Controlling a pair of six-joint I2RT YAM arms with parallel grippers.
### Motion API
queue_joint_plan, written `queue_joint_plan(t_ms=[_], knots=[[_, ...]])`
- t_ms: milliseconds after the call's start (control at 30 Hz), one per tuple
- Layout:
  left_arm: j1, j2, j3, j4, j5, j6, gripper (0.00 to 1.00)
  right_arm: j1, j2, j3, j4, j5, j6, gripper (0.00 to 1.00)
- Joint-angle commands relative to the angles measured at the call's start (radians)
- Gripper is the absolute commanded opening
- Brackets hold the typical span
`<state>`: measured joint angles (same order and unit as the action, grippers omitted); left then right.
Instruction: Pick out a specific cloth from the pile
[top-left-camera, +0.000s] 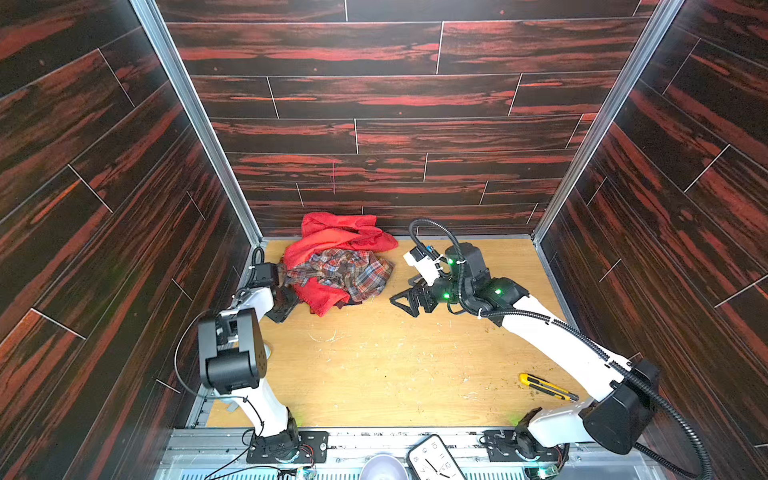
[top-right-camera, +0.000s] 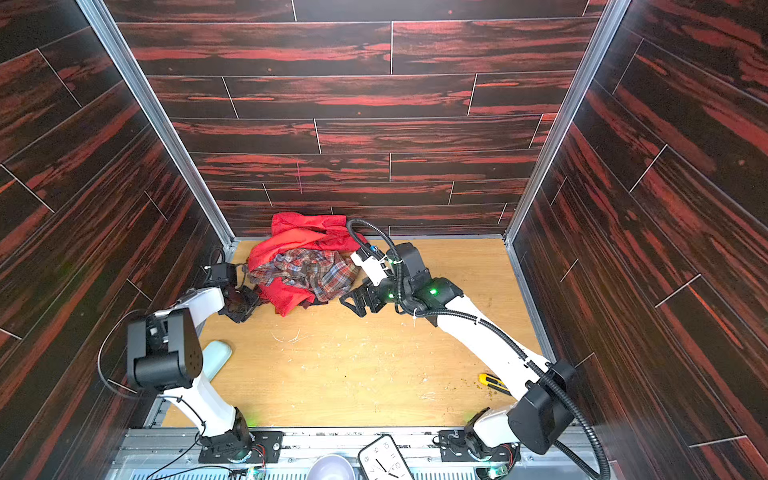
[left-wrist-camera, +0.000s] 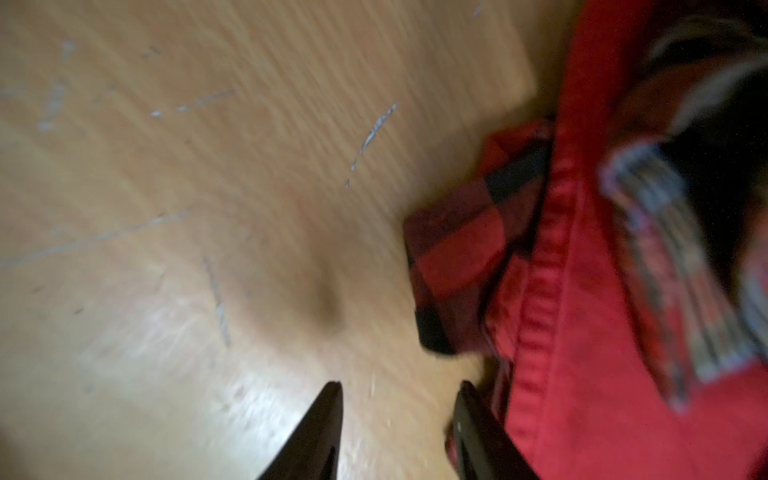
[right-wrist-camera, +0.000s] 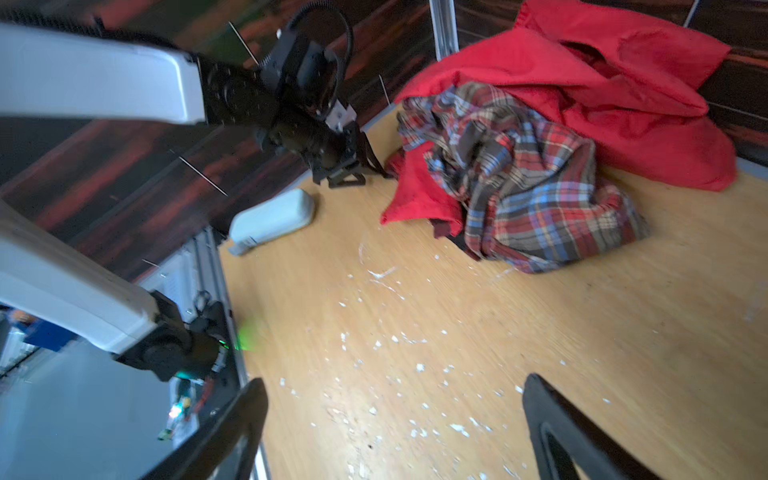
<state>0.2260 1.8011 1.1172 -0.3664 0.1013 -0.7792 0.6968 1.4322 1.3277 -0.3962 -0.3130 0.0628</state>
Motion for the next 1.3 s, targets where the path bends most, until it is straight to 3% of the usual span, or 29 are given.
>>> queue_joint_plan(t_ms=[0, 733, 833, 967, 1133, 1267], knots=[[0.007, 0.022, 0.041, -0.010, -0.032, -0.028, 0.46, 0.004, 0.024, 0.022, -0.052, 0.014, -0.053, 0.97], [0.008, 0.146, 0.095, 0.093, -0.013, -0.083, 0.44, 0.004, 0.082, 0.058, -0.063, 0.003, -0.062, 0.97], [0.007, 0.173, 0.115, 0.048, -0.006, -0.087, 0.33, 0.003, 0.092, 0.068, -0.070, 0.000, -0.062, 0.97], [0.008, 0.172, 0.097, 0.047, -0.010, -0.091, 0.27, 0.003, 0.094, 0.067, -0.072, 0.003, -0.063, 0.97], [0.007, 0.173, 0.087, 0.073, 0.009, -0.078, 0.00, 0.003, 0.096, 0.077, -0.085, 0.010, -0.067, 0.97], [0.008, 0.094, 0.042, 0.125, -0.005, -0.070, 0.00, 0.003, 0.087, 0.073, -0.087, 0.032, -0.074, 0.97]])
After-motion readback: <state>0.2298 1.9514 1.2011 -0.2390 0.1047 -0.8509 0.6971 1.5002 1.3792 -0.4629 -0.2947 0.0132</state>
